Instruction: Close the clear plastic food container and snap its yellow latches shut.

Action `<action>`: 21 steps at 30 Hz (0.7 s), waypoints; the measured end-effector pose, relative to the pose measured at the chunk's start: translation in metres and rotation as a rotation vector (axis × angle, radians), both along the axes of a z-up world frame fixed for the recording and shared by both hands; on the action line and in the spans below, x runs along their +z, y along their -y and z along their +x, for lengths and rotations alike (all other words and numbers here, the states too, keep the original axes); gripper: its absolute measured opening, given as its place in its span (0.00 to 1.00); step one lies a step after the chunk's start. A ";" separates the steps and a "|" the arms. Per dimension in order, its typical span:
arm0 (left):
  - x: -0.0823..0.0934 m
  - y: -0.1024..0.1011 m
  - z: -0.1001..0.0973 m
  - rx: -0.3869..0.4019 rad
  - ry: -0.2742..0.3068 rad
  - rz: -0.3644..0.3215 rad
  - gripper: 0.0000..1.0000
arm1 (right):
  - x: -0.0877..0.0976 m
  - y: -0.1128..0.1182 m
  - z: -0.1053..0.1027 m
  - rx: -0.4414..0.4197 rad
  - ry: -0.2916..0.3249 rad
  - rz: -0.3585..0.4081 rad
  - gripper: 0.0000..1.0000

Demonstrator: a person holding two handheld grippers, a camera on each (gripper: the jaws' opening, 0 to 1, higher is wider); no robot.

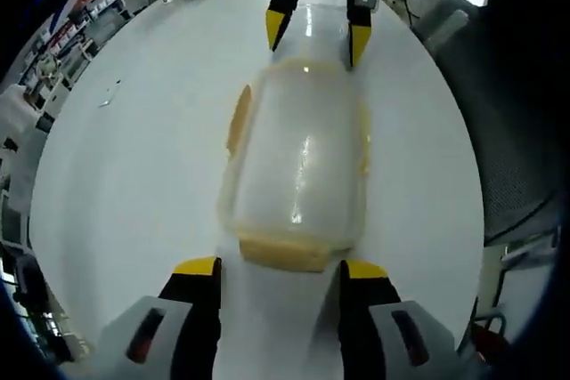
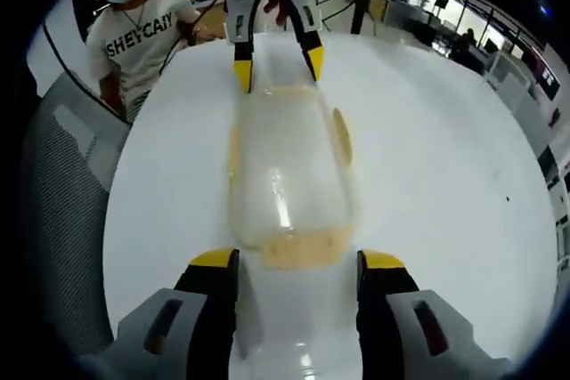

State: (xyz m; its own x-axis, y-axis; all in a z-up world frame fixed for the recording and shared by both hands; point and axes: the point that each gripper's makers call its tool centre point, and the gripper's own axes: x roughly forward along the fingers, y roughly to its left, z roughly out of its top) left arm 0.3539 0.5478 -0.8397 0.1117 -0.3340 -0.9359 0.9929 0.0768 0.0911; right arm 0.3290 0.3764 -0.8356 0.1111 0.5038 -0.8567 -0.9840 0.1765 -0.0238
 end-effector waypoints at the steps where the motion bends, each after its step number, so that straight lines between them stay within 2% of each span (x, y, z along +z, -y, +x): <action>1: -0.001 0.000 0.001 -0.005 0.000 0.003 0.47 | 0.000 -0.001 0.000 0.008 0.000 -0.003 0.51; 5: -0.002 0.003 0.001 -0.030 0.004 0.014 0.46 | -0.005 -0.005 -0.001 0.066 0.002 -0.053 0.48; 9: -0.002 0.009 0.000 -0.075 0.016 0.018 0.45 | -0.010 -0.005 0.000 0.085 0.002 -0.076 0.47; 12: -0.002 0.012 -0.001 -0.088 0.004 0.011 0.40 | -0.014 -0.005 -0.001 0.092 -0.010 -0.092 0.45; 14: -0.003 0.013 -0.007 -0.097 -0.043 0.006 0.34 | -0.017 -0.005 -0.002 0.106 -0.018 -0.101 0.44; 21: -0.002 0.012 -0.007 -0.114 -0.040 0.006 0.34 | -0.017 -0.005 0.000 0.107 -0.034 -0.127 0.38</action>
